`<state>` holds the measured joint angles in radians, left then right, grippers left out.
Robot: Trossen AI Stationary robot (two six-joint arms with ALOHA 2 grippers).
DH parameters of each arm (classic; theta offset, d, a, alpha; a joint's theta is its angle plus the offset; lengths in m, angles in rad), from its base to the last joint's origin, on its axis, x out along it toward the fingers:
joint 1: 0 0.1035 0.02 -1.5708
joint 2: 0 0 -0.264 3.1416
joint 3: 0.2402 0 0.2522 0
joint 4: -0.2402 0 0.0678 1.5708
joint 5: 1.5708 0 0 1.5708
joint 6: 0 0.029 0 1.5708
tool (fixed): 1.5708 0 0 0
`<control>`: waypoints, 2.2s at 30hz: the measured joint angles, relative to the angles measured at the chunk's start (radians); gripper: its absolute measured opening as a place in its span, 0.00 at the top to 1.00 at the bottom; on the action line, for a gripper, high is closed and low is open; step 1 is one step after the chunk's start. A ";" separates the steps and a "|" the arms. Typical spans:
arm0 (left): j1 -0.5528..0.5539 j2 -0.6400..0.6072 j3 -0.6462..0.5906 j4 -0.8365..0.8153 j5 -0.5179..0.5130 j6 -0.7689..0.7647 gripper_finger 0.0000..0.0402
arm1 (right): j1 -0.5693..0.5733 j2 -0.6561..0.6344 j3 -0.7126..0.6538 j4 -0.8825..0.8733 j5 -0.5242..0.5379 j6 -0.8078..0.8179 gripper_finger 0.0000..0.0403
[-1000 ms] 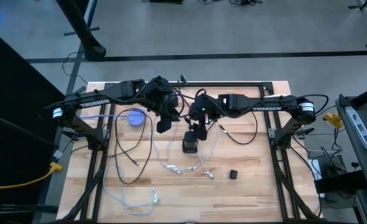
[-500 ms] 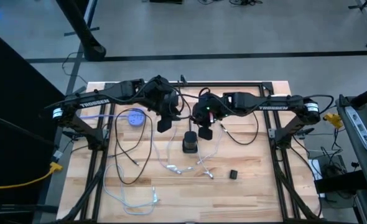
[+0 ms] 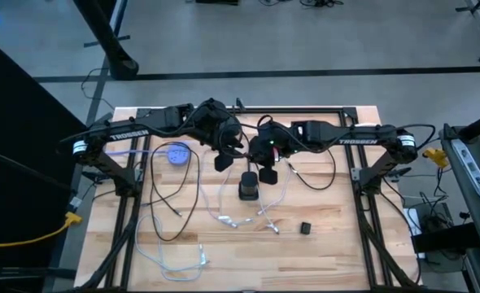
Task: Insert USB
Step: Insert the right black charger cable into the white outlet extension
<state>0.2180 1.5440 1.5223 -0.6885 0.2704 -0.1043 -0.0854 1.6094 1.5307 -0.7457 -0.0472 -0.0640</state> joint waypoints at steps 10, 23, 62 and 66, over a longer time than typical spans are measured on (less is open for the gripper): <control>-0.002 0.007 0.000 0.058 0.053 -0.025 0.53 | 0.000 0.006 0.000 0.001 0.025 0.001 0.99; -0.002 0.022 0.001 0.044 0.051 -0.016 0.71 | 0.000 0.005 0.000 0.002 0.024 0.003 0.99; 0.023 -0.105 0.000 0.345 -0.023 0.089 1.00 | 0.021 -0.321 0.000 0.239 0.179 0.174 0.59; 0.020 -0.107 0.000 0.474 0.029 0.106 1.00 | 0.045 -0.342 0.000 0.352 0.182 0.103 0.60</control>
<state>0.2380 1.4367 1.5219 -0.2144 0.2997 0.0016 -0.0401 1.2670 1.5303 -0.3939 0.1347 0.0393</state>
